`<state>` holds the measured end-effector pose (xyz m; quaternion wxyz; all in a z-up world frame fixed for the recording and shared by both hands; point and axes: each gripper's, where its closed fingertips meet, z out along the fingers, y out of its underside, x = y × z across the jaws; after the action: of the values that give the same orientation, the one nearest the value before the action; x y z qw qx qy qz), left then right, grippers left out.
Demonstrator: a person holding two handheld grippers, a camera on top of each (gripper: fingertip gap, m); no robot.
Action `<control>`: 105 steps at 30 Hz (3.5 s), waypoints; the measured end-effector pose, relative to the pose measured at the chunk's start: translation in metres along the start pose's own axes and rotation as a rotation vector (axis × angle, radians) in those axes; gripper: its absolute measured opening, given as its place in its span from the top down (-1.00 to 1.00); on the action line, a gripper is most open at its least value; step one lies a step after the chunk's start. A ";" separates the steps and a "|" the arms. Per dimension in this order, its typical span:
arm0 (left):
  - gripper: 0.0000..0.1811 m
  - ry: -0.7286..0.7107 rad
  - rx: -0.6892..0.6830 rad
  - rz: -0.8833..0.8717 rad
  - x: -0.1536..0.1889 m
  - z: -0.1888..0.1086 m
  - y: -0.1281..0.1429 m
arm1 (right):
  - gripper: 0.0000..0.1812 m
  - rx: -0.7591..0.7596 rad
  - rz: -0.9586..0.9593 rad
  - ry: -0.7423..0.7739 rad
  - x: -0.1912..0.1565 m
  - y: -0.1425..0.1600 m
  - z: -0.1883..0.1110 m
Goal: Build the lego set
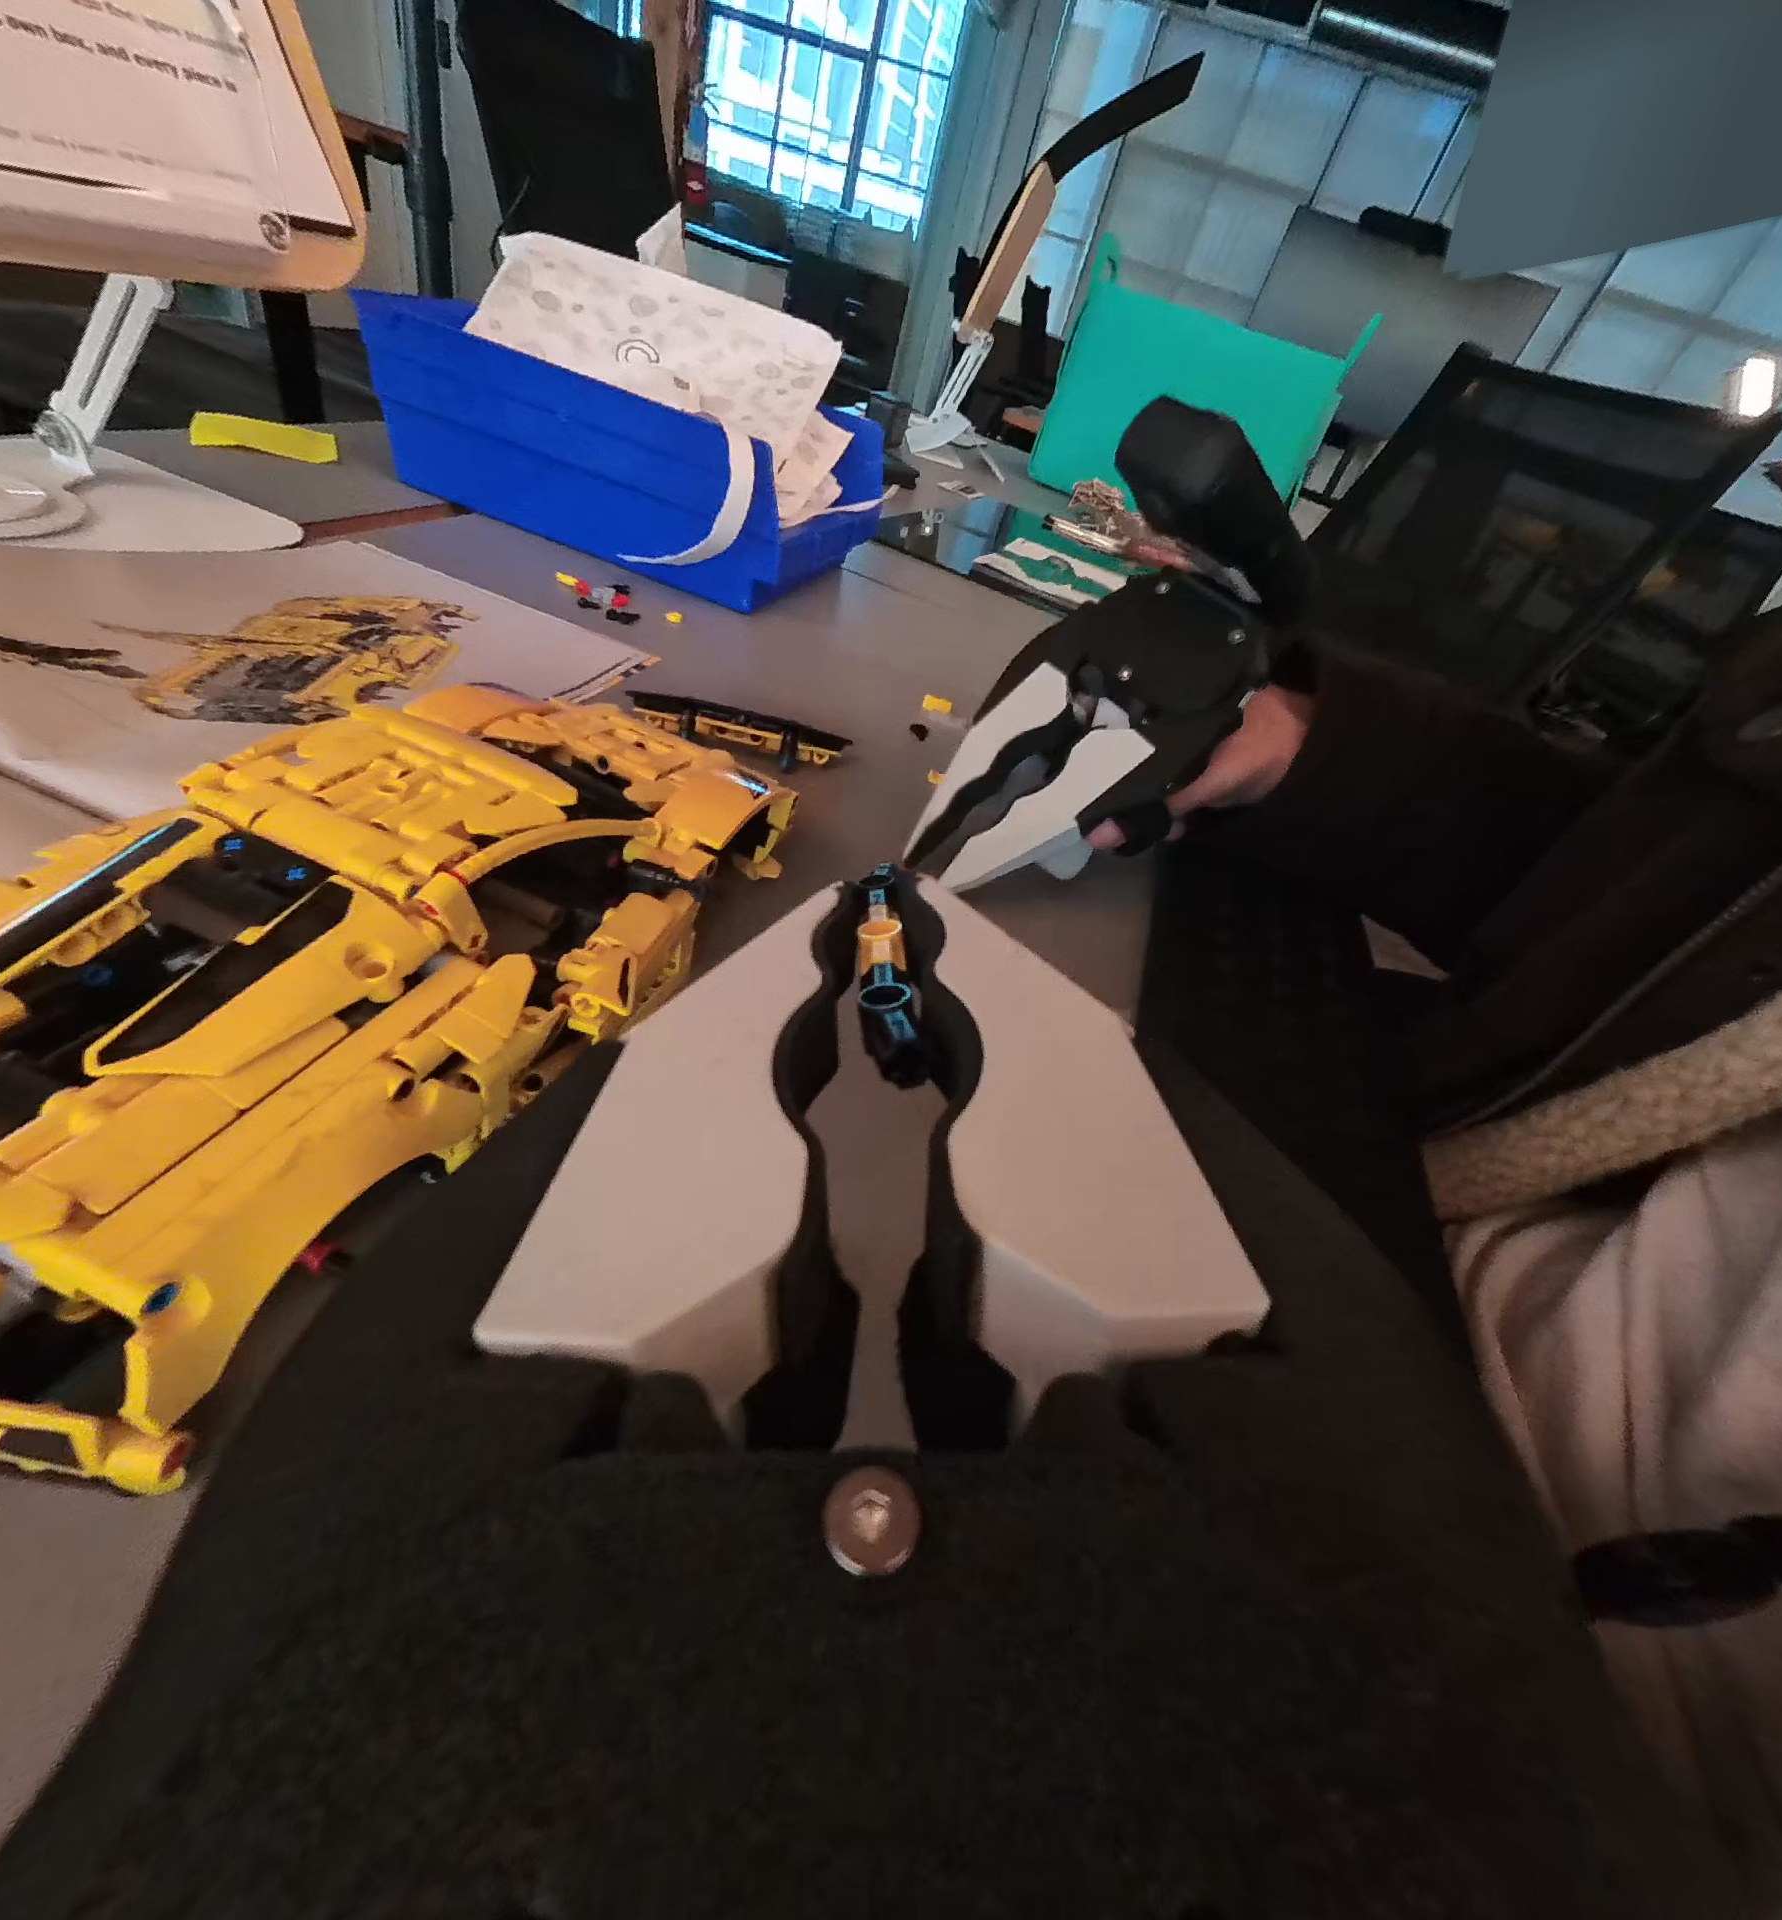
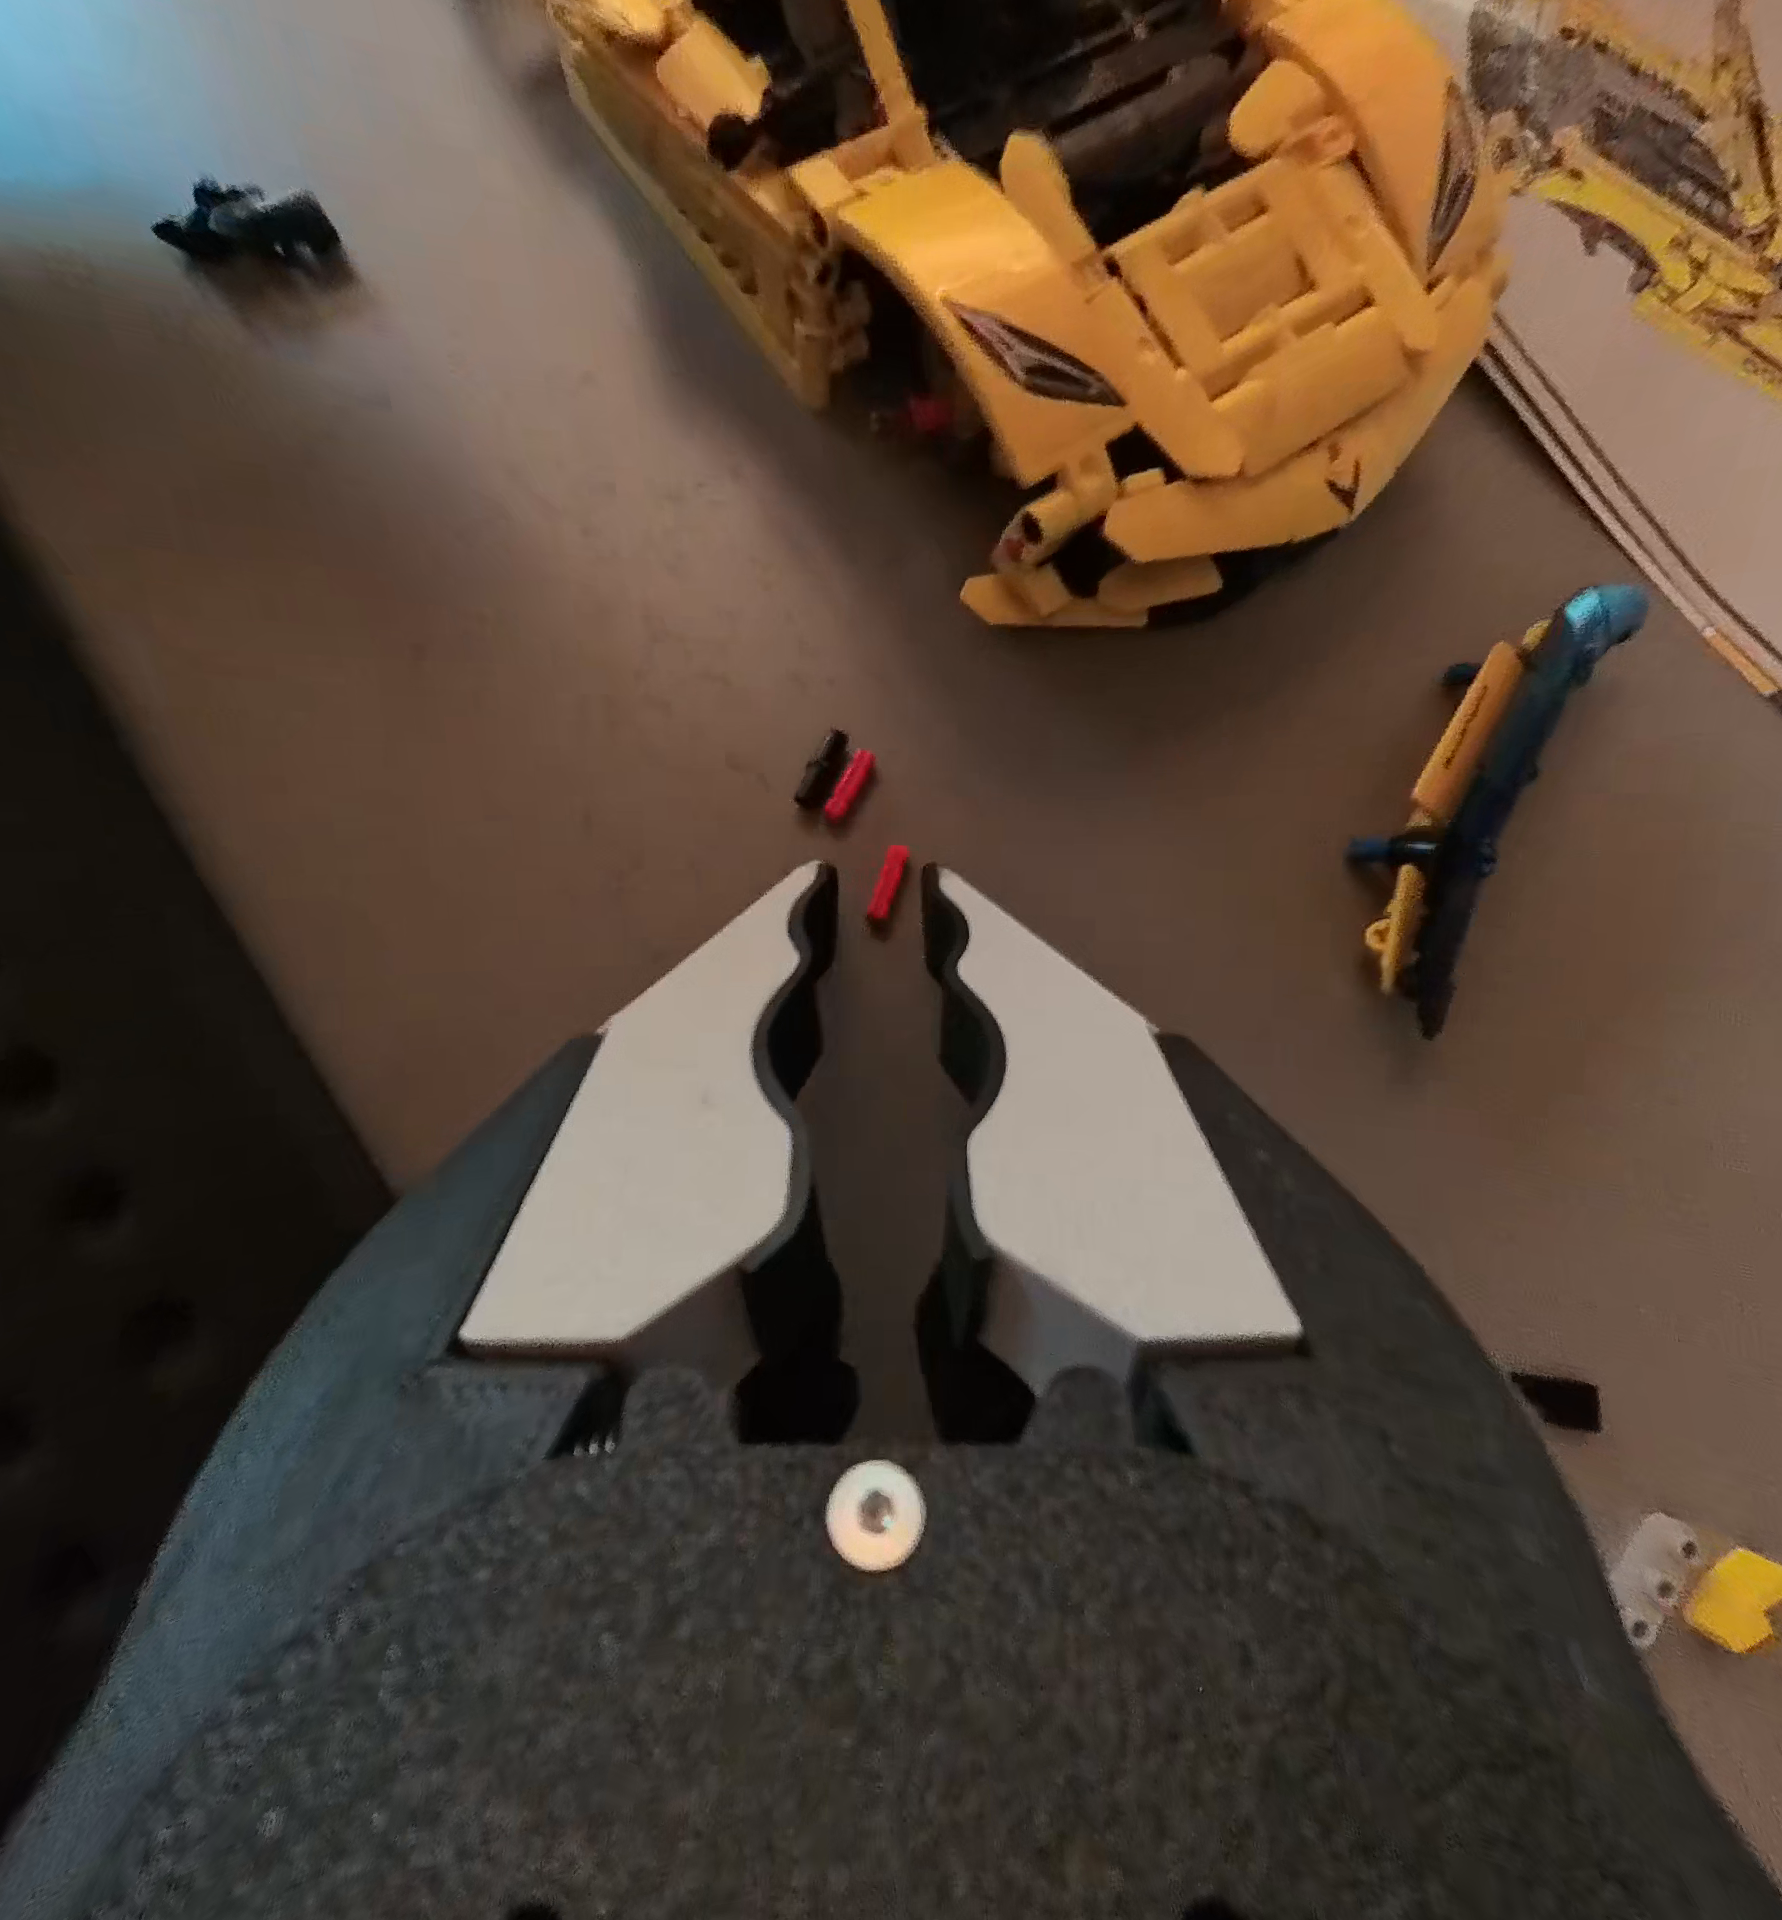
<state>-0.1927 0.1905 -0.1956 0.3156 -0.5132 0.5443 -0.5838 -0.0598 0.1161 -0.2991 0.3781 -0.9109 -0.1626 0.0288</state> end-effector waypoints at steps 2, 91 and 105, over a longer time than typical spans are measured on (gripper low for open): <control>0.92 -0.008 -0.022 0.002 -0.001 0.001 0.004 | 0.88 -0.009 -0.020 0.014 0.000 0.002 0.002; 0.92 0.389 0.381 -0.439 0.016 -0.036 -0.052 | 0.97 0.879 0.121 -0.496 -0.112 -0.208 -0.033; 0.92 0.257 0.323 -0.351 0.007 -0.028 -0.043 | 0.96 0.809 0.213 -0.527 -0.105 -0.202 -0.020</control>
<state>-0.2129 0.2014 -0.1493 0.2157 -0.4643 0.3826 -0.7691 -0.2105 0.2024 -0.1511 0.6424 -0.6643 -0.1345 0.3576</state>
